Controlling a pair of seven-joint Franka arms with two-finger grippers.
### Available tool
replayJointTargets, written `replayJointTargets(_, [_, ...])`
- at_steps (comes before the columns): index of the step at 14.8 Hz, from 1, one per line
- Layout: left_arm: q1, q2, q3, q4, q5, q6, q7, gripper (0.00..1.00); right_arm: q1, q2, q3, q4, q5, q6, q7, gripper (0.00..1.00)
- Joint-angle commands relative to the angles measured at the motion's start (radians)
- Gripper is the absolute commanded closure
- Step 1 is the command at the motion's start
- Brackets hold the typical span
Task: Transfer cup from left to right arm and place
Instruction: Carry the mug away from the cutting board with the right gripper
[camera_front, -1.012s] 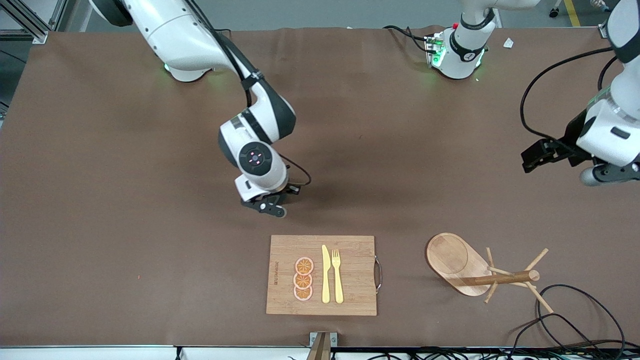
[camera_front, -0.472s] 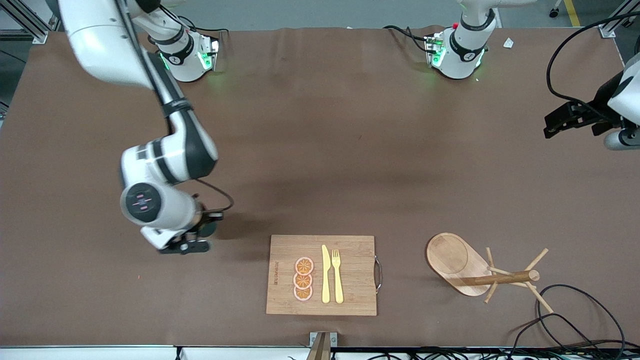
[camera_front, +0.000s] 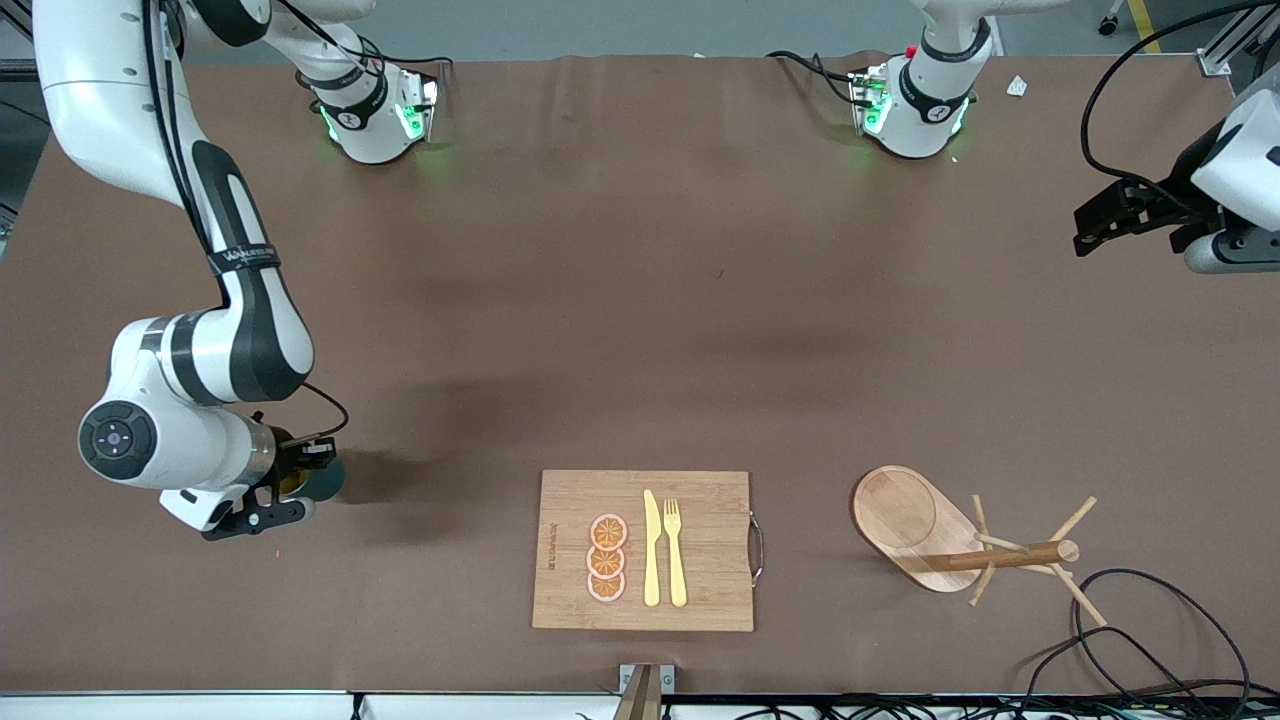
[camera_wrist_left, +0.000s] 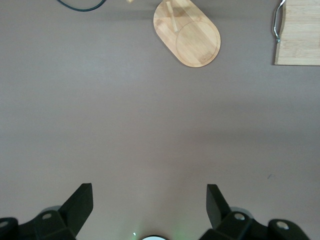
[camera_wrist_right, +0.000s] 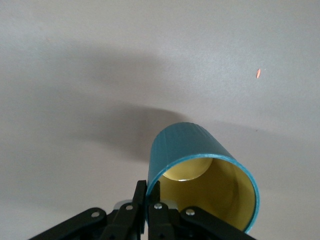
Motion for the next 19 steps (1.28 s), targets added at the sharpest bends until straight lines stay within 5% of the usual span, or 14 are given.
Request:
replayJointTargets(1, [0.011,-0.026,-0.018,-0.026,0.004,0.019,0.019,0.00,-0.036,-0.016,0.023,-0.062,-0.027,0.059,-0.046,0.99])
replayJointTargets(10, [0.016,-0.029,-0.026,-0.029,-0.003,0.016,0.085,0.00,-0.056,0.047,0.023,-0.066,-0.084,0.084,-0.102,0.93])
replayJointTargets(11, [0.016,-0.028,-0.026,-0.031,-0.011,0.016,0.084,0.00,-0.057,0.048,0.023,-0.064,-0.084,0.085,-0.097,0.84])
replayJointTargets(13, [0.011,-0.029,-0.027,-0.029,-0.014,0.017,0.081,0.00,-0.054,0.053,0.023,-0.055,-0.084,0.085,-0.093,0.25])
replayJointTargets(14, [0.011,-0.029,-0.027,-0.029,-0.017,0.020,0.079,0.00,-0.056,0.052,0.023,-0.049,-0.084,0.085,-0.093,0.04])
replayJointTargets(19, [0.013,-0.037,-0.027,-0.031,-0.048,0.026,0.070,0.00,-0.080,-0.017,0.017,0.030,-0.087,0.050,-0.105,0.00])
